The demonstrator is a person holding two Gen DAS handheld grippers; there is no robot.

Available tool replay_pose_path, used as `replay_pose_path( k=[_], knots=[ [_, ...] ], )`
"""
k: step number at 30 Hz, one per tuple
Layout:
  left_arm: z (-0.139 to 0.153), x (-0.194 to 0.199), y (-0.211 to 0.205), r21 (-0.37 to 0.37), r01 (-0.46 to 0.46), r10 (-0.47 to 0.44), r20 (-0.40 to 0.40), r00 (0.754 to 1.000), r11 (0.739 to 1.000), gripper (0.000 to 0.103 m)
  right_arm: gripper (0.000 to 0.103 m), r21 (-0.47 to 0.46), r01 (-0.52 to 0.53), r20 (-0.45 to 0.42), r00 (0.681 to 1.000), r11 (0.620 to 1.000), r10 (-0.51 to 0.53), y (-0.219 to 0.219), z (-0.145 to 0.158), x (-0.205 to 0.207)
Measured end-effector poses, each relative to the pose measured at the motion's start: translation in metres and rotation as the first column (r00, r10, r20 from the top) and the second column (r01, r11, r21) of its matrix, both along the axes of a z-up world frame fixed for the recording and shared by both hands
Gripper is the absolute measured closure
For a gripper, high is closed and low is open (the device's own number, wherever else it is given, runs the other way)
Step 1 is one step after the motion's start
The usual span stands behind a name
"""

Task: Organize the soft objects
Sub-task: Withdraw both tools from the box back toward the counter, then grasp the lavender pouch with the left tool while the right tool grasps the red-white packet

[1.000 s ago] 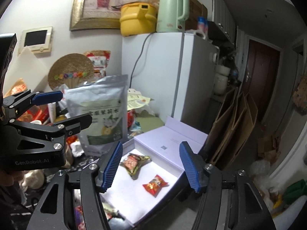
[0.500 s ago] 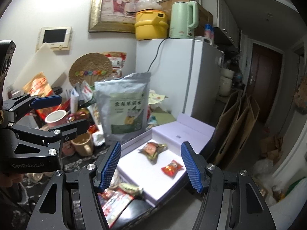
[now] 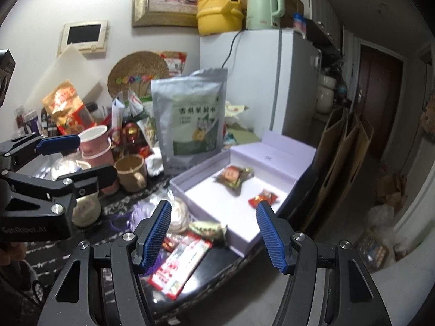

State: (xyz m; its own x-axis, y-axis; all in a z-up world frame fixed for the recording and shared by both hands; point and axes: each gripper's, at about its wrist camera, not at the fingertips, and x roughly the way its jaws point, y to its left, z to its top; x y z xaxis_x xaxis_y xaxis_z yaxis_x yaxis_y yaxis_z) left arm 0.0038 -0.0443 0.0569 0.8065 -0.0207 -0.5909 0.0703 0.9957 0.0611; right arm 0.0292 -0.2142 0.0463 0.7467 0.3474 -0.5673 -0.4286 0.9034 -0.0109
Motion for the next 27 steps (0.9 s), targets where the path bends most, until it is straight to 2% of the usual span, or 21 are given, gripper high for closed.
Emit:
replay_pose_path(
  k=[12,27],
  knots=[
    [-0.064,0.003,0.017,-0.053,-0.027,0.019,-0.14,0.99,0.998,0.016,0.038,0.001,-0.001,-0.124,0.992,1.0,0.001,0.009,-0.055,-0.004],
    [-0.131,0.041,0.037,-0.081,-0.071,0.046,-0.282,0.958,0.994,0.016,0.038,-0.013,0.0,-0.265,0.964,1.0,-0.003,0.02,-0.117,0.018]
  ],
)
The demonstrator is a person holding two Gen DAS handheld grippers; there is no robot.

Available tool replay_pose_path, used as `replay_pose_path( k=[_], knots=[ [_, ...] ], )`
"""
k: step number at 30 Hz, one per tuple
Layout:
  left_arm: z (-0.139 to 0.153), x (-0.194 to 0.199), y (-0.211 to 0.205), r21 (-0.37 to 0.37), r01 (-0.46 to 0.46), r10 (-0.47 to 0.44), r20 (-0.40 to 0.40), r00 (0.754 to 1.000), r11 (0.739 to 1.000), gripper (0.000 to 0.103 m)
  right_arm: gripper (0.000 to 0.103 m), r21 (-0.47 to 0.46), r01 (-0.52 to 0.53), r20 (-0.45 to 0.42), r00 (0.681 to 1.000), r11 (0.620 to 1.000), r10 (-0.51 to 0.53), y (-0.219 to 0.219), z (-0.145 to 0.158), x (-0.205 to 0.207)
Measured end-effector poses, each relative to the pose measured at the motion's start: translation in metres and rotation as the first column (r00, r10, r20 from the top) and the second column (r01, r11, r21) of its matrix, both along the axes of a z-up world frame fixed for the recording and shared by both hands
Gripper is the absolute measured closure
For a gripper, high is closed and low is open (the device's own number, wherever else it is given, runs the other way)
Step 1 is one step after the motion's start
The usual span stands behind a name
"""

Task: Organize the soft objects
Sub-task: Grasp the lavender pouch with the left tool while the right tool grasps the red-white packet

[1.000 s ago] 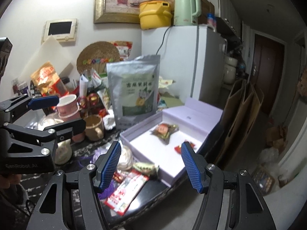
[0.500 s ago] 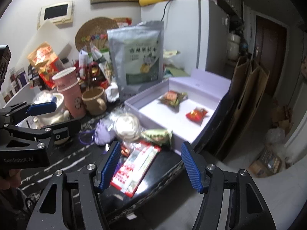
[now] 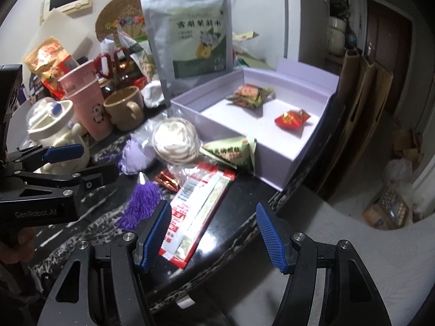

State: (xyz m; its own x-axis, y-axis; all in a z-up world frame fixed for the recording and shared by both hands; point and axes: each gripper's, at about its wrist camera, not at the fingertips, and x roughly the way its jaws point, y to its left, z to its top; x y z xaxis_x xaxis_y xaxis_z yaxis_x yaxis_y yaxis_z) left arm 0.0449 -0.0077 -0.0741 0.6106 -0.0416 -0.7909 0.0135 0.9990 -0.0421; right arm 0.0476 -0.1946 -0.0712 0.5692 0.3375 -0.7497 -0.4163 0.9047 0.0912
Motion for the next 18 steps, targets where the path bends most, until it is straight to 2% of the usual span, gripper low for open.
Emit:
replay_pose_path(
  k=[14,18],
  knots=[
    [-0.038,0.05,0.023,-0.024,-0.044,0.042,-0.078,0.996,0.999,0.016,0.038,-0.003,0.007,-0.066,0.998,1.0,-0.007,0.006,-0.021,0.037],
    [-0.048,0.061,0.027,-0.005,-0.063,0.062,-0.098,0.993,0.998,0.016,0.038,0.001,0.007,-0.083,0.997,1.0,-0.007,0.007,-0.024,0.046]
  ],
)
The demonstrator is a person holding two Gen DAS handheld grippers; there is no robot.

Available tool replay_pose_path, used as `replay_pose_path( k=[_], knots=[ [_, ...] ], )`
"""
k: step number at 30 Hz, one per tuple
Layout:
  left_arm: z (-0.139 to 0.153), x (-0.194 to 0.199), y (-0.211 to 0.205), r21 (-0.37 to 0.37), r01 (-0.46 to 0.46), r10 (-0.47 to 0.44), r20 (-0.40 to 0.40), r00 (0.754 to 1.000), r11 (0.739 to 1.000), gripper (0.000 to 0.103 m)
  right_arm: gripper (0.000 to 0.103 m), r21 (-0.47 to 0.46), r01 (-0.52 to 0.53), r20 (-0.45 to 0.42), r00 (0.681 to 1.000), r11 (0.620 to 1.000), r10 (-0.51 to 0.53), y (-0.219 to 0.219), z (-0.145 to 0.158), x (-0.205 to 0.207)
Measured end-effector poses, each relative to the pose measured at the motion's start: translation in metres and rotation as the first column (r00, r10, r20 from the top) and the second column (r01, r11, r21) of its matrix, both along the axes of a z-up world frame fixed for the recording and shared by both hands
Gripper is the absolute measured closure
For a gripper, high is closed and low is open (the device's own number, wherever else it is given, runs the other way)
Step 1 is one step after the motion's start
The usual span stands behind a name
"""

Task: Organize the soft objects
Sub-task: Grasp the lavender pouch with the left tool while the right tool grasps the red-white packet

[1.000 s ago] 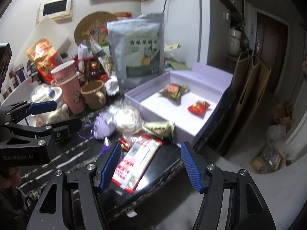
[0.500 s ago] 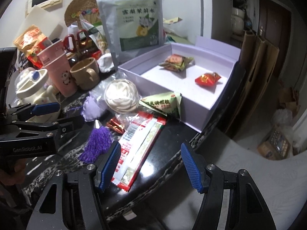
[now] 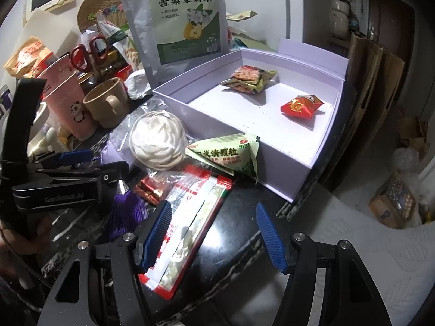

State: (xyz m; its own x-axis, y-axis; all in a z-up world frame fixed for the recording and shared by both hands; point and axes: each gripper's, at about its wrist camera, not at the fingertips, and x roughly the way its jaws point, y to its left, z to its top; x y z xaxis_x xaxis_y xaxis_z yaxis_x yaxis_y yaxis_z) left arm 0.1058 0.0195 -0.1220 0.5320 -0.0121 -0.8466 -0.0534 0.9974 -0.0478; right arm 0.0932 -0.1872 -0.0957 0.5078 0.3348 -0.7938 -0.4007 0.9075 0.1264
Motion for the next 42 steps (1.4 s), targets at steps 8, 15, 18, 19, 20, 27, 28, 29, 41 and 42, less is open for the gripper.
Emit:
replay_pose_path(
  k=[8,15,18,19,20,27,28,29,41,42],
  knots=[
    [-0.016,0.018,0.0,0.033,0.009,-0.007,-0.04,0.999,0.999,0.016,0.038,0.005,0.008,-0.025,1.0,1.0,-0.007,-0.002,-0.006,0.008],
    [-0.013,0.015,-0.007,0.035,0.044,-0.044,0.013,0.999,0.998,0.043,0.038,0.002,0.016,-0.036,0.999,1.0,-0.016,-0.006,-0.01,0.009],
    [-0.011,0.011,-0.01,0.03,0.054,-0.055,0.012,0.998,0.998,0.05,0.038,0.009,0.022,-0.04,0.999,1.0,-0.022,-0.008,-0.01,0.008],
    [-0.011,0.011,-0.011,0.028,0.055,-0.056,0.01,0.998,0.998,0.051,0.038,0.01,0.024,-0.042,0.999,1.0,-0.024,-0.009,-0.01,0.008],
    [-0.01,0.009,-0.01,0.024,0.057,-0.057,0.007,0.998,0.998,0.051,0.038,0.012,0.027,-0.044,0.999,1.0,-0.026,-0.009,-0.011,0.007],
    [0.004,-0.027,-0.011,-0.009,0.042,-0.041,0.024,0.999,0.999,0.052,0.038,0.02,0.029,-0.047,0.999,0.999,-0.028,-0.012,-0.011,-0.002],
    [0.007,-0.033,-0.012,-0.013,0.04,-0.04,0.027,0.999,0.999,0.052,0.038,0.022,0.029,-0.049,0.998,0.999,-0.028,-0.012,-0.011,-0.003],
    [0.01,-0.039,-0.012,-0.02,0.04,-0.039,0.032,0.999,0.999,0.052,0.038,0.022,0.028,-0.05,0.998,0.999,-0.027,-0.011,-0.012,-0.004],
    [0.037,-0.104,-0.001,-0.077,-0.035,0.04,0.074,0.996,0.996,0.052,0.022,0.017,-0.014,-0.065,0.998,1.0,0.015,0.015,-0.02,-0.016],
    [0.036,-0.107,0.001,-0.075,-0.044,0.049,0.074,0.996,0.996,0.052,0.022,0.009,-0.018,-0.061,0.998,1.0,0.018,0.019,-0.021,-0.016]
  ],
)
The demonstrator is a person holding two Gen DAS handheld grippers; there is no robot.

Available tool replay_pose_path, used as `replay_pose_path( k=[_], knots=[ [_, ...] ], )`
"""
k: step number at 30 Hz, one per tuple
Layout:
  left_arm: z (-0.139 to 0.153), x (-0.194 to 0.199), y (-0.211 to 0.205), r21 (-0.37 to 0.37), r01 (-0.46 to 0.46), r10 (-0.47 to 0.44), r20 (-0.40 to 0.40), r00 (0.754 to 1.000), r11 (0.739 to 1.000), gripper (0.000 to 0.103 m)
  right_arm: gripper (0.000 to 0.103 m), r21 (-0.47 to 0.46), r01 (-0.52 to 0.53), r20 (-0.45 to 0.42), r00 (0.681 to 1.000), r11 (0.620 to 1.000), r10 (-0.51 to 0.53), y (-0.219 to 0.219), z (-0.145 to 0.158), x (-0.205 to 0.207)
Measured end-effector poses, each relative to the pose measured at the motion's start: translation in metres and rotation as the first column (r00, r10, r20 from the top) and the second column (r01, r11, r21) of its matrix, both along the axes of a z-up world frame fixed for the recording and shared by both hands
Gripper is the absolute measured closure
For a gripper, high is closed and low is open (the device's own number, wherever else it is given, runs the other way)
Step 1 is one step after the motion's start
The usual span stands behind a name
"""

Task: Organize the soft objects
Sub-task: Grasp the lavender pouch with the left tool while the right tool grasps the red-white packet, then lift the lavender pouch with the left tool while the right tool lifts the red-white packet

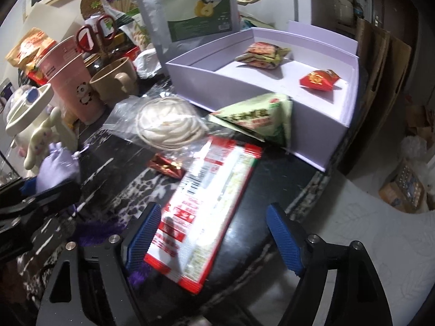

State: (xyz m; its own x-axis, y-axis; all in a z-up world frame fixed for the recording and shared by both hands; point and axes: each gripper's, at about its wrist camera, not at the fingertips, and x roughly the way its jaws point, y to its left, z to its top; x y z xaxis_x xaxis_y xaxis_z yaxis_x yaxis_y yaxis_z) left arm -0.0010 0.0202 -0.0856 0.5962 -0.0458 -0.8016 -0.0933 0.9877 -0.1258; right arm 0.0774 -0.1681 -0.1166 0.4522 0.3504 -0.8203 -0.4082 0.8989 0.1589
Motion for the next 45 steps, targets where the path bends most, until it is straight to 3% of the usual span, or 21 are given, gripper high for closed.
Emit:
replay_pose_path(
  k=[8,11,15,30,45],
  knots=[
    [-0.006,-0.006,0.007,-0.013,-0.03,0.03,-0.013,0.999,0.999,0.052,0.022,-0.095,0.037,0.016,0.999,0.995,-0.035,0.022,-0.009,0.004],
    [-0.006,-0.007,0.007,-0.016,-0.024,0.024,-0.011,1.0,1.0,0.052,0.041,-0.138,0.043,0.036,0.999,0.989,-0.038,0.024,-0.009,0.002],
    [-0.007,-0.007,0.003,-0.017,-0.009,0.009,-0.013,1.0,1.0,0.052,0.051,-0.146,0.034,0.05,0.998,0.989,-0.027,0.019,-0.009,-0.004],
    [-0.003,-0.01,-0.01,-0.015,0.031,-0.031,-0.008,0.999,0.999,0.052,0.057,0.0,0.015,0.001,1.0,1.0,-0.015,-0.012,0.001,-0.042],
    [0.023,-0.013,-0.031,-0.025,0.091,-0.09,0.056,0.994,0.996,0.052,0.057,0.125,0.01,0.05,0.999,0.992,-0.017,-0.041,0.043,-0.068]
  ],
)
